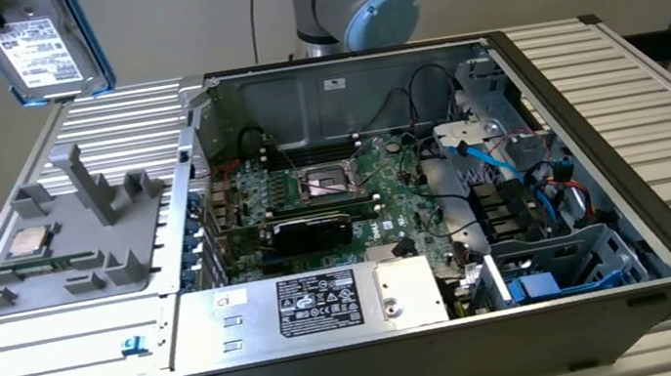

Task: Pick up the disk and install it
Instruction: 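Pick up the disk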

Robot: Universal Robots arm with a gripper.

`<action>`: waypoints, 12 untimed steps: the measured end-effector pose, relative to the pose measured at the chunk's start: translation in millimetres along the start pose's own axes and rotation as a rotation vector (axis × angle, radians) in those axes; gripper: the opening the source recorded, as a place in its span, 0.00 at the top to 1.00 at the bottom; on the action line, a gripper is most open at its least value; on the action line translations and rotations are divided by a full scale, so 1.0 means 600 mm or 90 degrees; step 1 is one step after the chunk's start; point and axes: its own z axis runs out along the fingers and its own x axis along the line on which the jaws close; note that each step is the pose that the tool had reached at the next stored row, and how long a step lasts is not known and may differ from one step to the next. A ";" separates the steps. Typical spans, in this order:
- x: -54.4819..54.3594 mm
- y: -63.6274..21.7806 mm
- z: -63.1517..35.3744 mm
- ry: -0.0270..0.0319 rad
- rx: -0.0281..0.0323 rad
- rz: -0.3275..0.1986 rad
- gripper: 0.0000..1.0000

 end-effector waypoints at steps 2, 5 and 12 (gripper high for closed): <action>0.003 -0.009 -0.004 0.0000 0.0000 0.000 0.63; 0.011 -0.017 -0.011 0.0002 0.0001 0.000 0.63; 0.030 -0.024 -0.025 0.0017 0.0001 0.000 0.63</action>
